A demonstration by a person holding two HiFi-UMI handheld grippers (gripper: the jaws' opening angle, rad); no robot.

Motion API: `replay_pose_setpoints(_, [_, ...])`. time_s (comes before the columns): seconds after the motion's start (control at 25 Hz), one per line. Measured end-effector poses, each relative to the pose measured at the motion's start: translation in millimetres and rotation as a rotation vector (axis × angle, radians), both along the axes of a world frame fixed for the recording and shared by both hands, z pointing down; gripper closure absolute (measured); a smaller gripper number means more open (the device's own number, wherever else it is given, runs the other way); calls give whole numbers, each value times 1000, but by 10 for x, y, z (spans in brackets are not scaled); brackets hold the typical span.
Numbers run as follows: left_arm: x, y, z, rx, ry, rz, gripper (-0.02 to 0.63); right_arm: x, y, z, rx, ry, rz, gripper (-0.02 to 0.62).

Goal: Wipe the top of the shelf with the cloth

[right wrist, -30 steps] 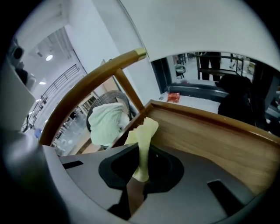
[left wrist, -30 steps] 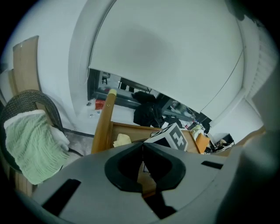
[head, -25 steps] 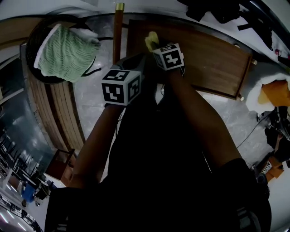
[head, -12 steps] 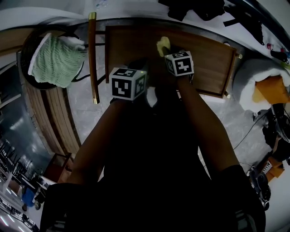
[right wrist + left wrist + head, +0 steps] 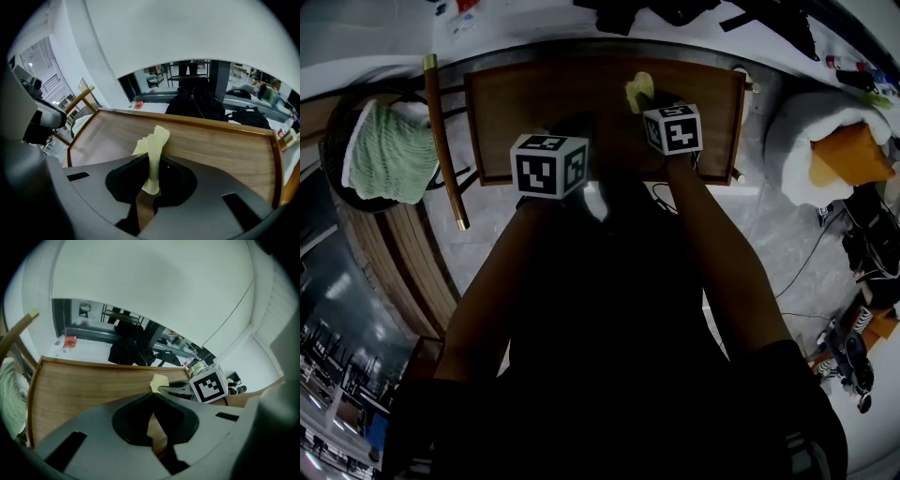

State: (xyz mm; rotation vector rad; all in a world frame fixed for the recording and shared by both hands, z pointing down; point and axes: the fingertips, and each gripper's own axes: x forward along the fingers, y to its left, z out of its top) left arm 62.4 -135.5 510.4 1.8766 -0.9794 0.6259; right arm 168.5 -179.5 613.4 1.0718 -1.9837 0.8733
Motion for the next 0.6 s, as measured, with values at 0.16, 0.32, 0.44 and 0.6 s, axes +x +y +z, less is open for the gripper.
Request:
replay_pose_setpoints(0.16, [317, -59, -9, 7, 9, 36, 595, 463, -6, -17, 6, 25, 43, 546])
replay_pose_setpoints(0.32, [573, -48, -13, 5, 22, 66, 595, 946, 10, -46, 6, 58, 110, 546])
replay_pose_setpoints(0.44, [677, -29, -1, 4, 26, 80, 595, 1268, 13, -57, 8, 85, 166, 546])
replay_pose_setpoints(0.6, [720, -40, -7, 4, 30, 82, 595, 1668, -16, -76, 5, 127, 251, 546])
